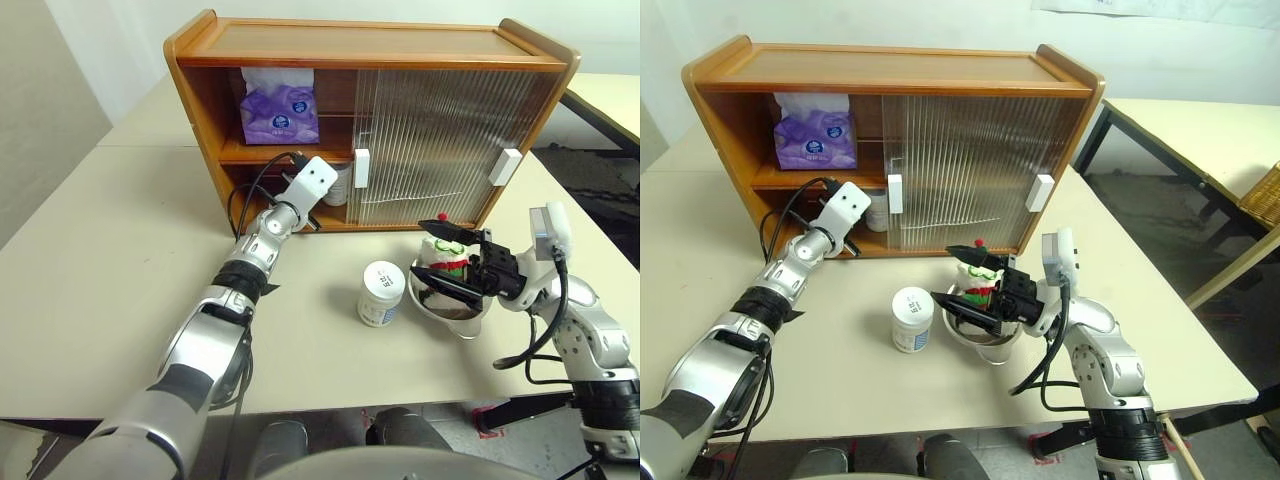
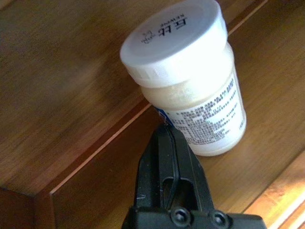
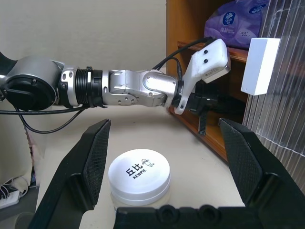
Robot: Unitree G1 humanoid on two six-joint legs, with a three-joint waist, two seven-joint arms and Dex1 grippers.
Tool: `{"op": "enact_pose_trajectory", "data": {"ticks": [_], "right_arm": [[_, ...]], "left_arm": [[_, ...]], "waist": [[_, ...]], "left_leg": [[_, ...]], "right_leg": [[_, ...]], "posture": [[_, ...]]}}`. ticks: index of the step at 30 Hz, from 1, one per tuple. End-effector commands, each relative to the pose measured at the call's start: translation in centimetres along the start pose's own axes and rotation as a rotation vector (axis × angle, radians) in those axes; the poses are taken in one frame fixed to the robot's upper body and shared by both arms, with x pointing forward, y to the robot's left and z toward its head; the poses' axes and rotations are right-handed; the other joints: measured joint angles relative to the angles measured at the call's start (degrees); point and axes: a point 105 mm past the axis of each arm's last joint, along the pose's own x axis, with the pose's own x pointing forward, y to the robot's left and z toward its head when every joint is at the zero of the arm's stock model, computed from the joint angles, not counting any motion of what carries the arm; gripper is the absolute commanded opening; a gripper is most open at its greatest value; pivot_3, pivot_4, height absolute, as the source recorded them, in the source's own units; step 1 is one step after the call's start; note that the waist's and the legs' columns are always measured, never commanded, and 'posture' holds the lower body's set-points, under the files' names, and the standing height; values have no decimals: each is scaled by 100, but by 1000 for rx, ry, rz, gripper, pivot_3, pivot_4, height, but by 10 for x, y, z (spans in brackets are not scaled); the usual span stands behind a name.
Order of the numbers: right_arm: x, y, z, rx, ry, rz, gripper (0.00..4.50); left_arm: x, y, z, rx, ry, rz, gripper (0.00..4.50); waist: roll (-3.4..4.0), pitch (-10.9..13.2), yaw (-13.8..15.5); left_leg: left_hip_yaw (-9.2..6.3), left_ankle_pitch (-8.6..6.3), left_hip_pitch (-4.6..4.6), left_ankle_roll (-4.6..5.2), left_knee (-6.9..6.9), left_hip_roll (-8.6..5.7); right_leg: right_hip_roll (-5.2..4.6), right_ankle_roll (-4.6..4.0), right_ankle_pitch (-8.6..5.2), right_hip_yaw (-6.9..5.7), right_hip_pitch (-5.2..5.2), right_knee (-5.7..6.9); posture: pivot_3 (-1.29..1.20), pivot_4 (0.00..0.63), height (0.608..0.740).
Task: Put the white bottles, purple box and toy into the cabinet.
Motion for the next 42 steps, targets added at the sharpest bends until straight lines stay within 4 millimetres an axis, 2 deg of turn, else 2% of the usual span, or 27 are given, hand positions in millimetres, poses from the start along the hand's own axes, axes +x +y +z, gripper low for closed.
{"op": "enact_pose_trajectory", "data": {"ticks": [1,8,14,17,20,26,28,31,34,37,42], "right_arm": [[3,-1,1,-18,5,5,4500],[5,-3,1,-19,3,5,4500],[2,-3,1,-21,4,4,4500],[1,-5,2,-32,-1,4,4500],[0,-7,2,-37,-1,1,4500],[-7,-13,3,-51,16,-6,4500],[-11,-17,3,-63,32,-15,4500],[-16,-20,3,-72,48,-23,4500],[-18,-21,1,-73,63,-16,4500],[-16,-18,-1,-70,66,-8,4500],[-13,-14,-1,-65,62,-4,4500]], "left_arm": [[0,-6,4,-17,-21,-19,28],[-2,-2,2,-35,-21,-11,28],[-19,0,-12,-106,-32,-8,28],[-36,0,-18,-235,-93,-5,596],[-50,-2,-16,-258,-152,-41,1620],[-85,8,-9,-441,-293,-80,3728],[-104,-1,-2,-502,-367,-231,4445],[-131,-21,-10,-481,-367,-458,4481],[-148,-40,-18,-412,-333,-646,4481],[-155,-51,-18,-419,-336,-772,4481],[-153,-74,-18,-372,-329,-928,4481]], "waist": [[0,0,0],[0,0,0],[2,-1,1],[7,-5,-12],[7,-4,-5],[7,-5,31],[8,-5,35],[14,-9,29],[19,-11,25],[25,-16,59],[45,-28,32]], "left_leg": [[0,0,0,0,0,0],[0,0,0,0,0,0],[0,1,2,-3,-4,0],[0,-1,5,-8,-9,0],[0,-1,3,-8,-17,0],[0,0,2,-13,-19,0],[0,-4,3,-7,-19,0],[0,-9,11,-15,-20,1],[-1,-12,19,-14,-25,5],[-3,-12,13,-14,-24,12],[-3,-13,7,-13,-21,17]], "right_leg": [[0,0,0,0,0,0],[0,-2,3,0,0,0],[0,-8,4,0,-1,0],[0,-38,15,0,-3,1],[0,-65,5,0,-10,2],[0,-98,-11,0,-8,4],[0,-100,-12,0,-9,10],[-1,-114,-20,0,-12,30],[-1,-125,-26,-2,-17,43],[-1,-135,-20,-7,-27,45],[-5,-145,-13,-7,-37,45]], "posture": [[-135,0,740],[-132,0,740],[-125,0,740],[-121,0,740],[-117,0,740],[-112,0,740],[-116,0,740],[-118,0,740],[-117,0,740],[-116,0,740],[-135,0,740]]}}
